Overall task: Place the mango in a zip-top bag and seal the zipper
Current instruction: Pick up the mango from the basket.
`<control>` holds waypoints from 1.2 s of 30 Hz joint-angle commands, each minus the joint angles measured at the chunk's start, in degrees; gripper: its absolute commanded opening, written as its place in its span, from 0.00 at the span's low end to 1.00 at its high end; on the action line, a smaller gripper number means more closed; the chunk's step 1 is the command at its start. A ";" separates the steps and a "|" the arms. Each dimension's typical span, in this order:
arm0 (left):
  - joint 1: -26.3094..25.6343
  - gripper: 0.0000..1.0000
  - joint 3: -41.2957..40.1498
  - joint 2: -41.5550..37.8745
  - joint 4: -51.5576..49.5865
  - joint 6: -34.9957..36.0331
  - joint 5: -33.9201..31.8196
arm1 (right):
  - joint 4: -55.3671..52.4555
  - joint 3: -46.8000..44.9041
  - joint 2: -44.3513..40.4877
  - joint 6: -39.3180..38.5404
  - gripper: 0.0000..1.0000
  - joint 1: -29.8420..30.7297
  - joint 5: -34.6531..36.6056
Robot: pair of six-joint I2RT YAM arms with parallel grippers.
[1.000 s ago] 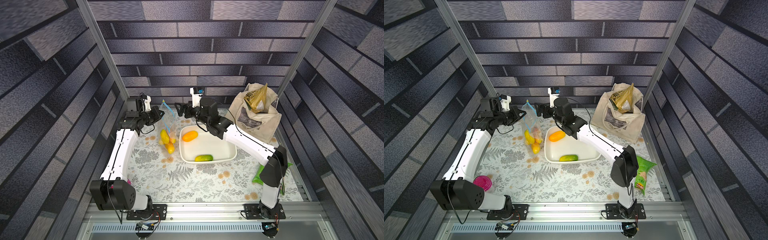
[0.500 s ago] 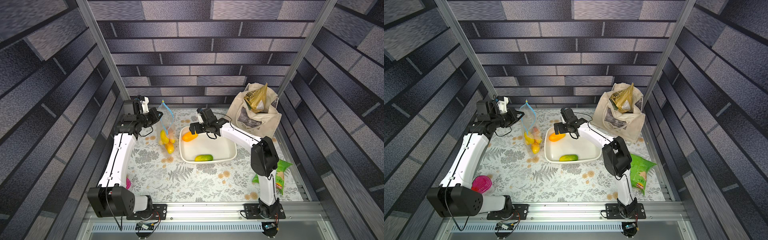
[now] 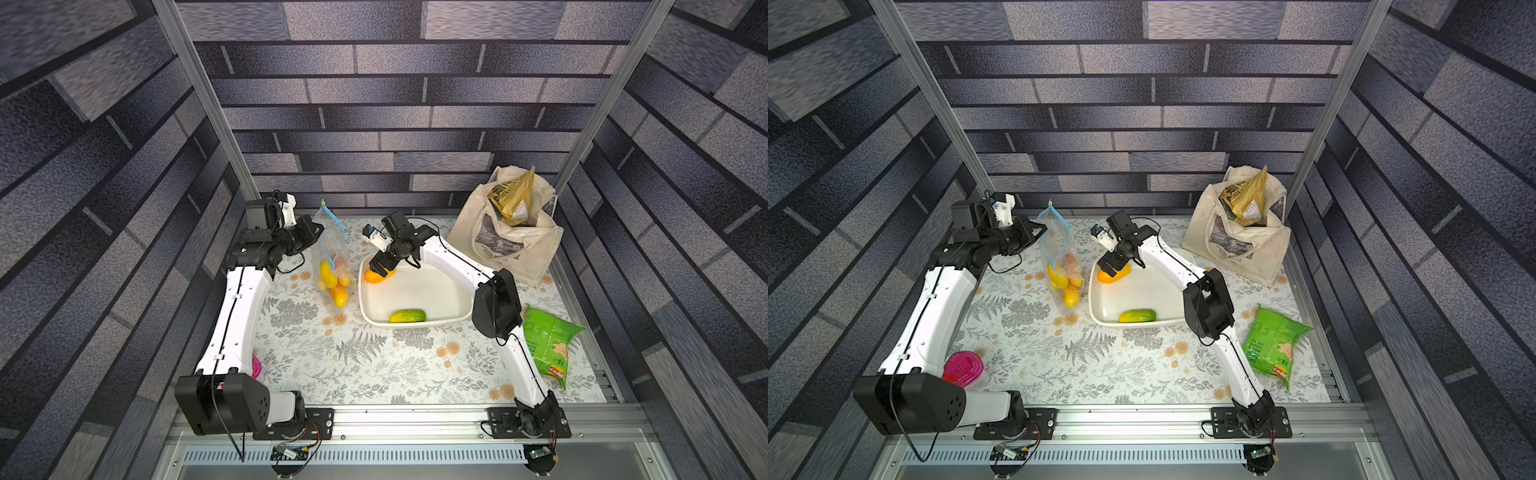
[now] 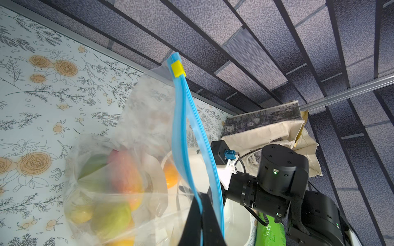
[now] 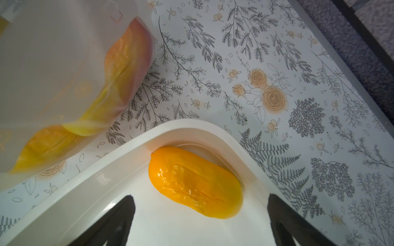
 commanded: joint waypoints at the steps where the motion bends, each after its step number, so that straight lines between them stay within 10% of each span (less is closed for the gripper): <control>1: 0.31 0.00 1.80 -1.65 -0.81 0.85 -0.91 | -7.34 3.29 3.32 -3.98 1.00 -0.10 -4.52; 20: 0.37 0.00 1.89 -1.60 -0.92 1.16 -1.45 | -12.77 10.13 10.91 -7.04 0.98 -0.09 -3.91; 36: 0.27 0.00 0.92 -0.99 0.41 -0.26 -0.76 | -10.50 -1.27 2.54 -1.14 0.33 0.75 -2.06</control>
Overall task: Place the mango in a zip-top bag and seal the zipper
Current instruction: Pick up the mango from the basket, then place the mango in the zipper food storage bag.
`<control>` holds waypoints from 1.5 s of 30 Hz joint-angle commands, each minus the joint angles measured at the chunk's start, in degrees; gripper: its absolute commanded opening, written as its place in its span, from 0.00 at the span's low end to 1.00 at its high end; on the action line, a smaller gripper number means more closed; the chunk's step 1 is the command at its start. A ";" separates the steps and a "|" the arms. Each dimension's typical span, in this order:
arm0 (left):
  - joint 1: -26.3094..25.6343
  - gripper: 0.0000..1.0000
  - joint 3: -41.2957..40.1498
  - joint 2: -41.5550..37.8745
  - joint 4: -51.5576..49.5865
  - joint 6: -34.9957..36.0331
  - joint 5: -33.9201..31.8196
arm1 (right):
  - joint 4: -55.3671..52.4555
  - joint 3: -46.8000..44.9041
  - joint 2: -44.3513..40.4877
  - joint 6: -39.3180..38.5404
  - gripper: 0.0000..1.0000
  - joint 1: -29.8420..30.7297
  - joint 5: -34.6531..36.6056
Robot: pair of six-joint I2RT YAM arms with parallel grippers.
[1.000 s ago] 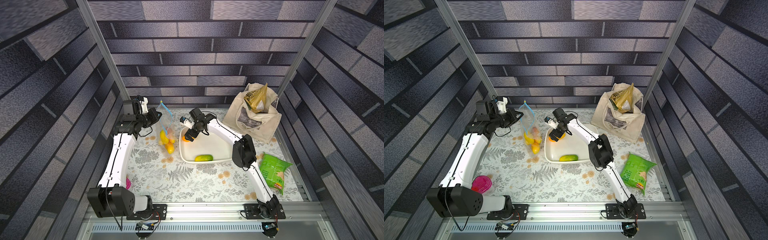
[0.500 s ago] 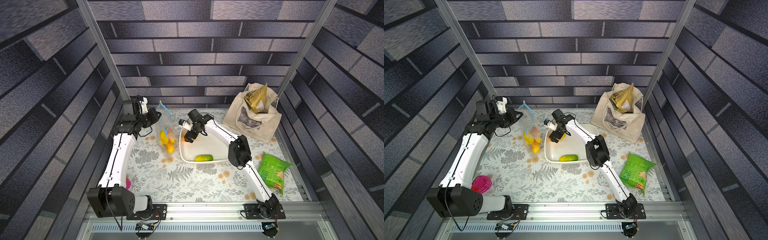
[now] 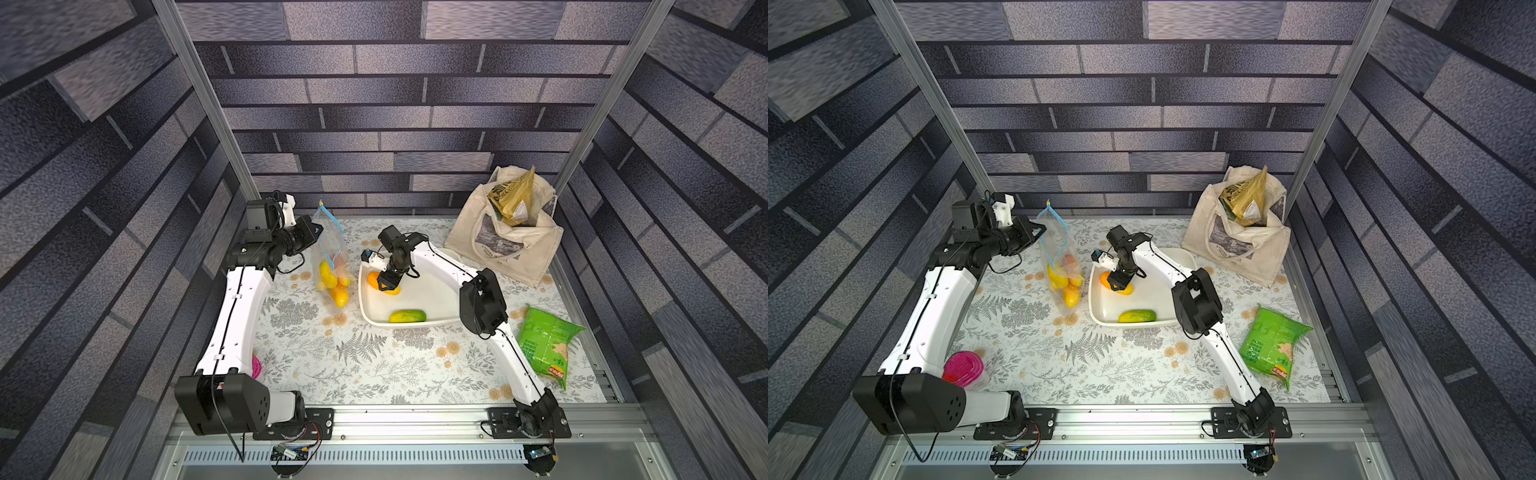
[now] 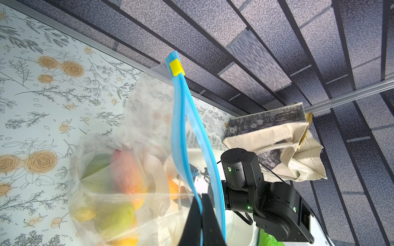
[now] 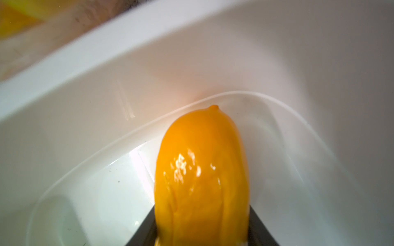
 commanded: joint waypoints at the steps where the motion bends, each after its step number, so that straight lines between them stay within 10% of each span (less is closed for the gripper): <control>1: 0.23 0.00 0.74 -0.90 1.02 -0.36 0.77 | 1.57 -1.75 -4.25 6.19 0.27 0.18 2.33; 11: -0.63 0.00 0.37 -0.37 1.27 -0.45 0.86 | 25.77 -12.09 -28.80 43.56 0.15 -0.07 1.60; 19: -0.65 0.00 0.37 0.02 1.61 -0.65 0.98 | 42.55 -5.56 -25.59 60.74 0.16 6.25 4.16; 35: -0.39 0.00 3.10 0.60 0.40 0.18 2.11 | 34.04 15.76 -7.22 59.39 0.20 10.55 7.95; 45: 0.40 0.00 2.84 0.77 -0.08 0.26 0.82 | 28.39 8.24 -14.78 49.87 0.71 11.56 8.66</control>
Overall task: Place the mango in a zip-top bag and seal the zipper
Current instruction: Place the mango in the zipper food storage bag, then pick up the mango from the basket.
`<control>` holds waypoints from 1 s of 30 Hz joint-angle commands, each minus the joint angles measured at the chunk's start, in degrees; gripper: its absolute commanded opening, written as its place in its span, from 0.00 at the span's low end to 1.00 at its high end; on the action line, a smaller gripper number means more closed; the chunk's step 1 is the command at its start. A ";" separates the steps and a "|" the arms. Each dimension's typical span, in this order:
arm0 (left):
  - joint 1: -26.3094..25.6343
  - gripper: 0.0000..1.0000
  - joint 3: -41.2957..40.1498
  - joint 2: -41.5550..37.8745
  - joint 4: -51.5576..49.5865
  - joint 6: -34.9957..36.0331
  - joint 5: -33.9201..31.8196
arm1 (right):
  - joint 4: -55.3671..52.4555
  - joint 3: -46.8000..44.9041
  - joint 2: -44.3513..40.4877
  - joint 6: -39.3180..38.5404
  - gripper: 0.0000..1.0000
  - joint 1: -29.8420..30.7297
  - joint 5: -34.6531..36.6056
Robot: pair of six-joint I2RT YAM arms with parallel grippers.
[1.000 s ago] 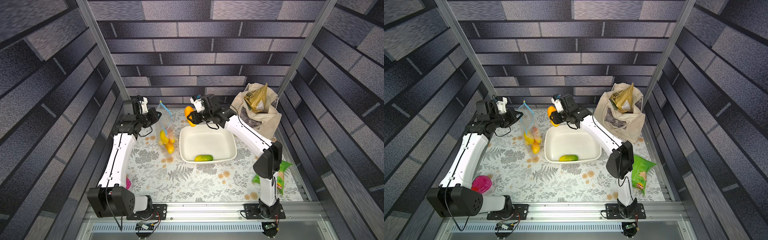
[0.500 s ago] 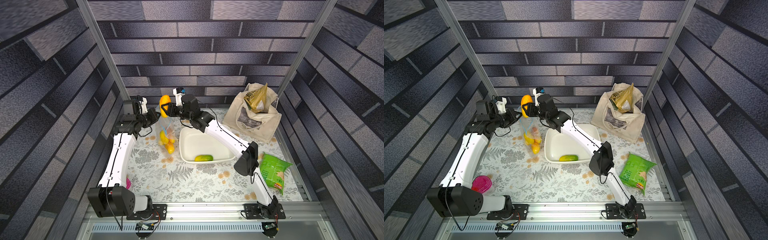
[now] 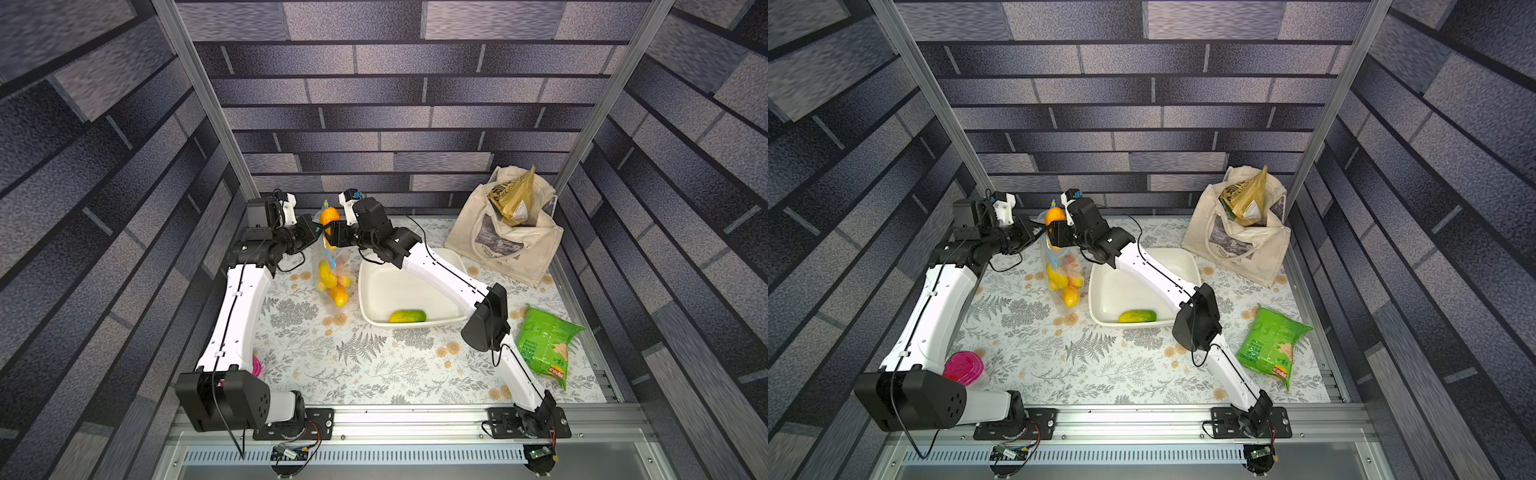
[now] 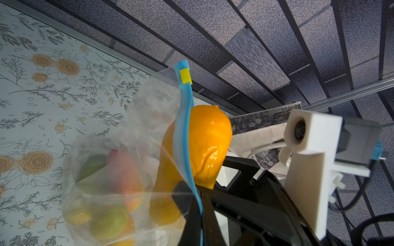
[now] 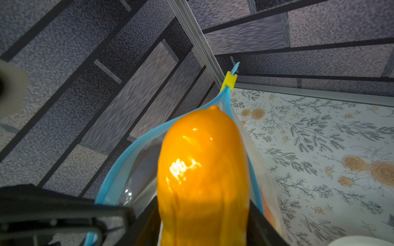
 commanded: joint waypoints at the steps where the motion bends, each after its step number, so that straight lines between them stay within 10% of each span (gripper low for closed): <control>1: 0.34 0.00 1.74 -0.19 0.51 0.47 0.70 | -3.10 -2.19 -6.38 -5.15 0.76 0.47 0.83; 11: 0.34 0.00 6.29 -0.72 -0.16 2.08 3.09 | -12.73 -4.17 -14.40 -14.05 0.80 0.42 6.71; 20: -1.18 0.00 -2.82 0.88 4.28 1.13 4.16 | -17.80 -39.13 -39.58 -25.86 0.96 -3.66 13.10; 30: -1.69 0.00 -3.50 1.54 7.00 -0.26 3.73 | -34.78 -42.57 -31.01 -30.76 1.00 -6.22 11.84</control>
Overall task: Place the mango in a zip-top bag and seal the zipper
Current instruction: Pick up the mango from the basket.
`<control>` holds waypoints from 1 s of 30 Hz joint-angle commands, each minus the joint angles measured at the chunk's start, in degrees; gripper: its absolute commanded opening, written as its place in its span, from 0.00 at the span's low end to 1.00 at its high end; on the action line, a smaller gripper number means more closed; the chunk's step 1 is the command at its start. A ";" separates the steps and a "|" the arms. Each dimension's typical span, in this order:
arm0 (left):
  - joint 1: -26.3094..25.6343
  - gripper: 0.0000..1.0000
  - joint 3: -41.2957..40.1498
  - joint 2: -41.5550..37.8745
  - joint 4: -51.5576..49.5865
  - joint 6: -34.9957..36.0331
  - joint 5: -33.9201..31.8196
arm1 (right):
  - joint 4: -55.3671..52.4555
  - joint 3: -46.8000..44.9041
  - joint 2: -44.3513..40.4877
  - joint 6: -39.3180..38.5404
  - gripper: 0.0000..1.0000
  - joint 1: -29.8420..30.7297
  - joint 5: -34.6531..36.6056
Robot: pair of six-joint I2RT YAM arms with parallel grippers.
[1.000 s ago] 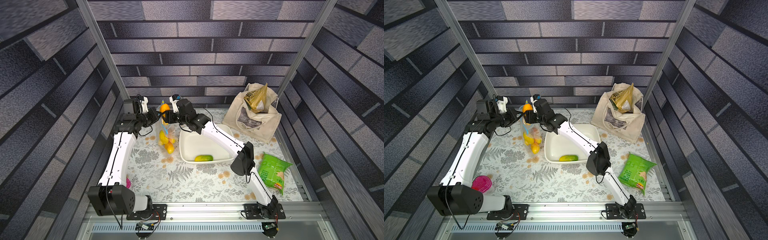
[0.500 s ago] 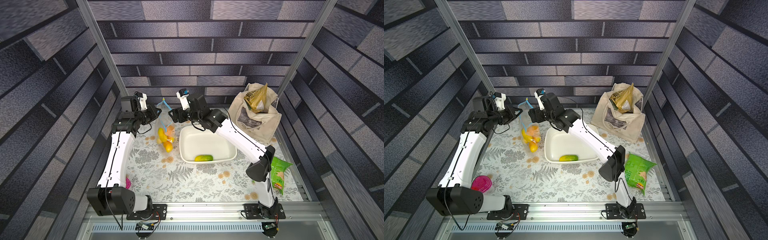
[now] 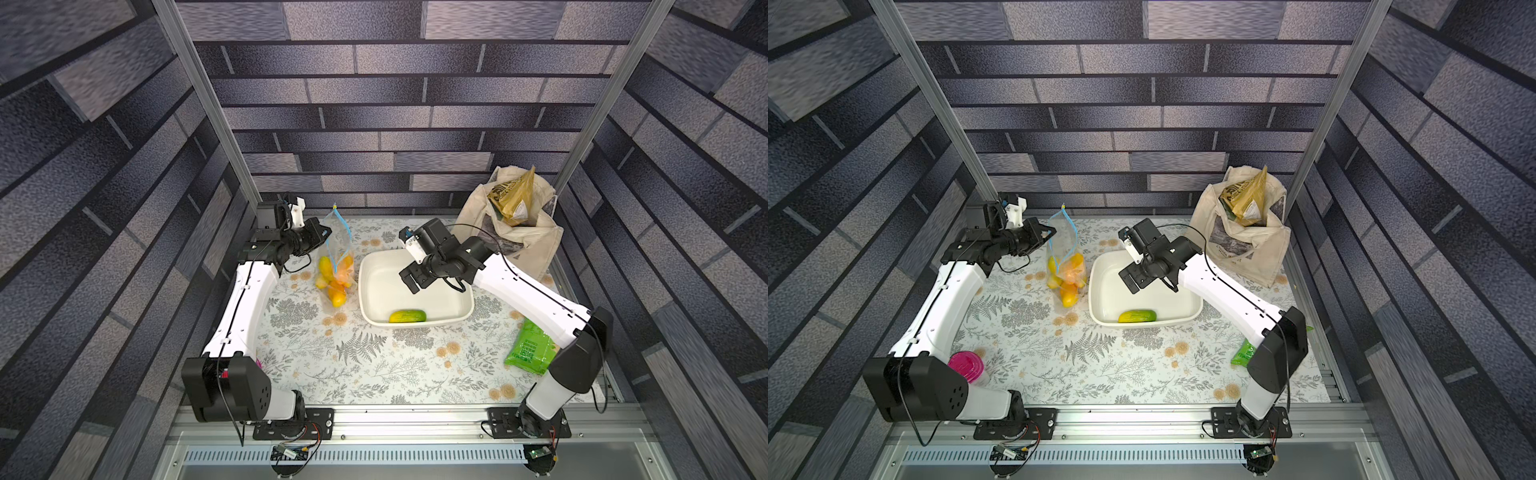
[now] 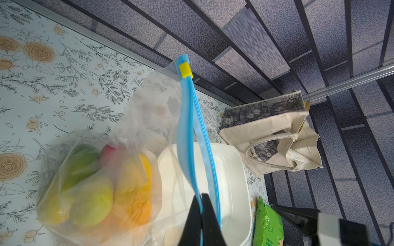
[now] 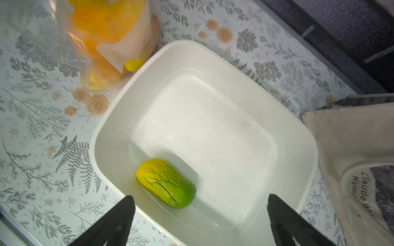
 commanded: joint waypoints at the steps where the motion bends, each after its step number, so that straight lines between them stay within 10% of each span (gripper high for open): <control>1: -0.51 0.00 -0.42 -1.07 2.06 -0.37 0.53 | -4.51 -0.75 2.26 1.44 1.00 -0.14 -0.70; 19: -0.70 0.00 -0.62 2.32 2.19 2.15 -4.24 | 0.57 -5.37 7.93 11.18 1.00 -3.13 -5.13; 30: 0.06 0.00 7.13 9.49 -0.57 -1.12 -1.01 | 1.98 -9.56 8.39 -4.12 1.00 -3.99 -13.35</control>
